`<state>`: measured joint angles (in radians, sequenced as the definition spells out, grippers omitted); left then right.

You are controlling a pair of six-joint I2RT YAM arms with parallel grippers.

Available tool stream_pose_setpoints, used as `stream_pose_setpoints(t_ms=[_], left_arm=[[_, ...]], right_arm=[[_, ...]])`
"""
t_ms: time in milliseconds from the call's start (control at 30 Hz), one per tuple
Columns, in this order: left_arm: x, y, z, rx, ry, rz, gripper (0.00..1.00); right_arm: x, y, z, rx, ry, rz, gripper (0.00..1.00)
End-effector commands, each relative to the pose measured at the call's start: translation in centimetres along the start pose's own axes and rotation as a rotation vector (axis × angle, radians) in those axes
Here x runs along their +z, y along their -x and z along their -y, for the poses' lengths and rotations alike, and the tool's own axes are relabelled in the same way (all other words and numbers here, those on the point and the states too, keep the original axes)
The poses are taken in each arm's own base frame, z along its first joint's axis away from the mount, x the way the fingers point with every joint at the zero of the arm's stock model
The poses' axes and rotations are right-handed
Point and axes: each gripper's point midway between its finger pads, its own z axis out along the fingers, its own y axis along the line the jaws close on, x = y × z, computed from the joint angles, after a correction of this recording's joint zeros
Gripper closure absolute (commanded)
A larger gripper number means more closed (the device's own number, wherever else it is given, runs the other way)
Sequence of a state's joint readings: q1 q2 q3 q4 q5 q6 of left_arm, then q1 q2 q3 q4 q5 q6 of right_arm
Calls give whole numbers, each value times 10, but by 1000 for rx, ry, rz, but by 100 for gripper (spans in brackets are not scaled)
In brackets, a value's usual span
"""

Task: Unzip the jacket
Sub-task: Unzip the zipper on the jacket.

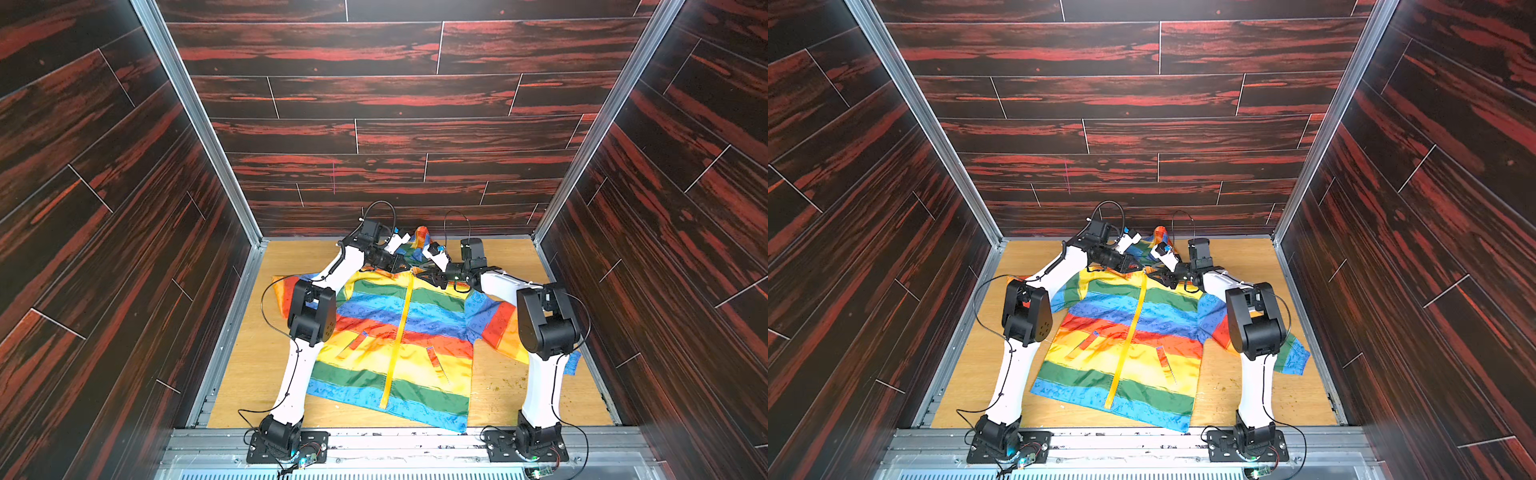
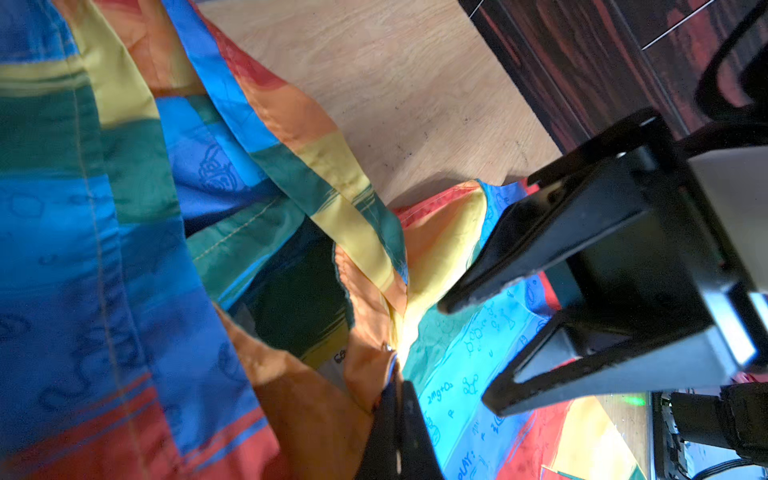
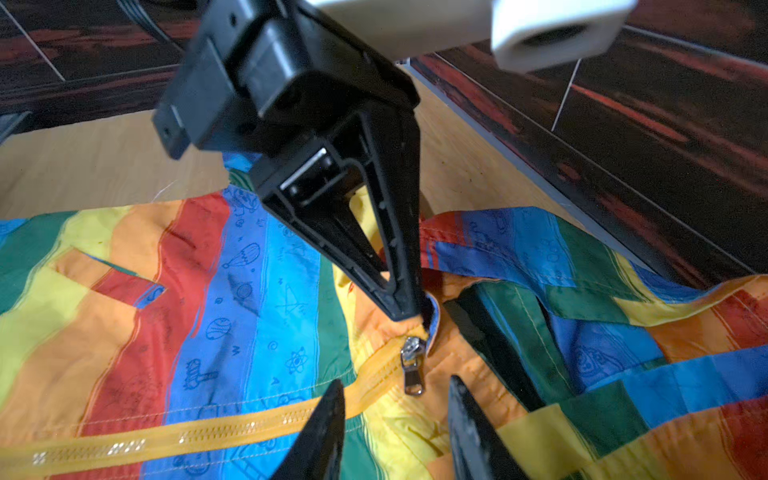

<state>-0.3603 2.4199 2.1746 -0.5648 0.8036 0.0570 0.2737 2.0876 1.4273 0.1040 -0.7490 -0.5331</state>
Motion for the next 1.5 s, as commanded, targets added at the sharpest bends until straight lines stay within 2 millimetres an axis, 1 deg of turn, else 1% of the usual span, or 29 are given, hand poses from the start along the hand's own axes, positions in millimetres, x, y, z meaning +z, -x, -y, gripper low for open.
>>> stream_pose_setpoints(t_ms=[0, 133, 300, 567, 733, 833, 1067, 1467], left_arm=[[-30, 31, 36, 84, -32, 72, 100], [-34, 34, 43, 98, -41, 88, 100], [-37, 33, 47, 105, -45, 90, 100], [-41, 37, 52, 114, -53, 100, 100], [-43, 38, 54, 119, -55, 104, 100], [-44, 39, 55, 121, -55, 106, 100], [-45, 41, 55, 126, -52, 112, 100], [-45, 43, 54, 127, -43, 116, 100]], right_arm=[[8, -23, -10, 21, 88, -42, 59], [8, -25, -15, 5, 128, -50, 59], [10, -27, -8, -10, 98, -67, 57], [12, -20, 2, -18, 62, -48, 58], [14, -15, 5, -14, 77, -42, 61], [16, -16, 6, -2, 89, -47, 62], [20, -25, 3, 17, 110, -72, 67], [24, -26, -3, 17, 132, -89, 70]])
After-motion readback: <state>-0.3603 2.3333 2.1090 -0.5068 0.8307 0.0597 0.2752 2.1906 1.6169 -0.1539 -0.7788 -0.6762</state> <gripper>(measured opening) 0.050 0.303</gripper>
